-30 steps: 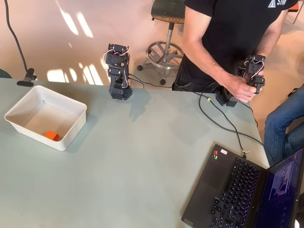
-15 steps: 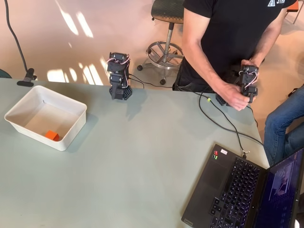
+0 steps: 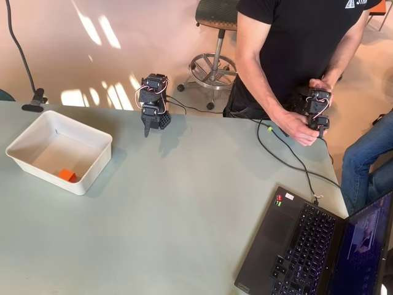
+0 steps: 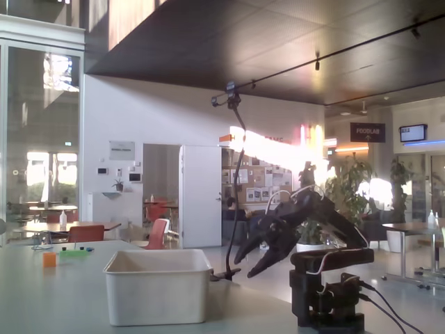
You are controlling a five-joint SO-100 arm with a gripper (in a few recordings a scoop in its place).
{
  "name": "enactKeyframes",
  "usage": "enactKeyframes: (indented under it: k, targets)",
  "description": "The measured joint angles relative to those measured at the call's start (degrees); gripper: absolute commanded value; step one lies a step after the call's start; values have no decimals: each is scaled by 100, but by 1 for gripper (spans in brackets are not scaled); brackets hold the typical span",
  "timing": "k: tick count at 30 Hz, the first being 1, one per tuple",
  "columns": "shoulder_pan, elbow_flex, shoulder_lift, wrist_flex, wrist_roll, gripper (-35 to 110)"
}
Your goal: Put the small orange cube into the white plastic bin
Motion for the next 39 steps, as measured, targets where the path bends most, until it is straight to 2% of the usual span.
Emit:
enactKeyframes:
  k: [17,39]
  targets:
    - [114,1661,1151,-18,0,24]
    - [70,1714,1195,-18,26,24]
